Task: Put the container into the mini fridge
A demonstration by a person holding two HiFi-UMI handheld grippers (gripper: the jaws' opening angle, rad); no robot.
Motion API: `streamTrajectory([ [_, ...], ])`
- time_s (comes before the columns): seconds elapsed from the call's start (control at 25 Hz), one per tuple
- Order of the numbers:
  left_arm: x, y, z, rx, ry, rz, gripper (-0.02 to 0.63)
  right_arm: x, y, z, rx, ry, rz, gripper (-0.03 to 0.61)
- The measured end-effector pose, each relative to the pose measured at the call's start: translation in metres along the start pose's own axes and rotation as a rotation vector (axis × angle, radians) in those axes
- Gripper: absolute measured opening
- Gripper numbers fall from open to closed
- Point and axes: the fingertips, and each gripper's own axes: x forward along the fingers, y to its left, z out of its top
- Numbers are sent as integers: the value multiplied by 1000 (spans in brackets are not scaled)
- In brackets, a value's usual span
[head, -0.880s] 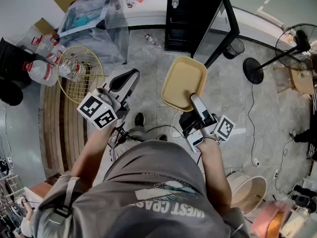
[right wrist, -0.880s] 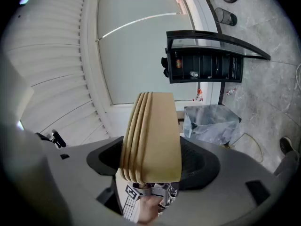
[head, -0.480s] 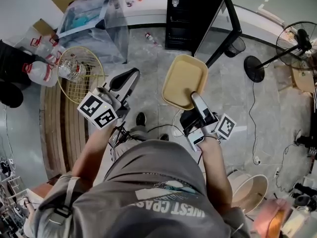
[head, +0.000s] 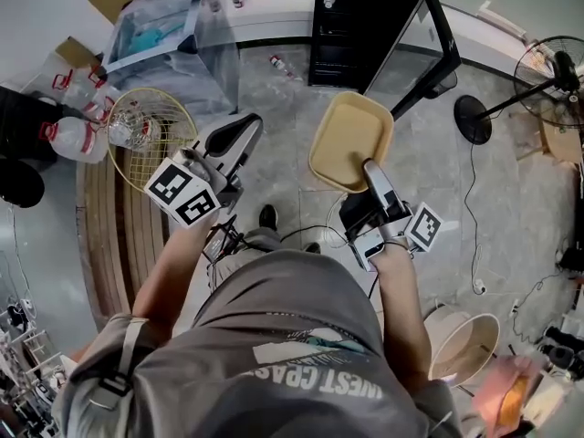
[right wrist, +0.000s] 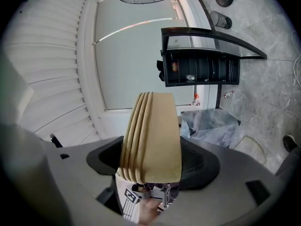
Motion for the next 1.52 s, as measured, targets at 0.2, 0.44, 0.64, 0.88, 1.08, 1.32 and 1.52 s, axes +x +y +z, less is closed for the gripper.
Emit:
streamTrajectory([
  [0.2,0,36,9,-3,3,-25,28,28,-6,3,-10,-48,-15,353],
  [0.44,-10,87,21,-17,-4,-47,28,65,-11,-5,-30,-93,-32,353],
  [0.64,-22,121,27,-31,-18,-83,28,92,-12,-11,-63,-136,-46,353],
  [0.88,-31,148,27,-54,-28,-85,28,116,-15,-14,-74,-153,-75,353],
  [1.08,-30,154,18,-76,-18,-89,28,121,-20,-6,-78,-166,-94,353],
  [1.32,-26,162,13,-81,-6,-70,28,126,-26,11,-70,-168,-92,353],
  [1.52,-12,175,17,-66,-1,-37,28,140,-32,33,-56,-155,-78,353],
])
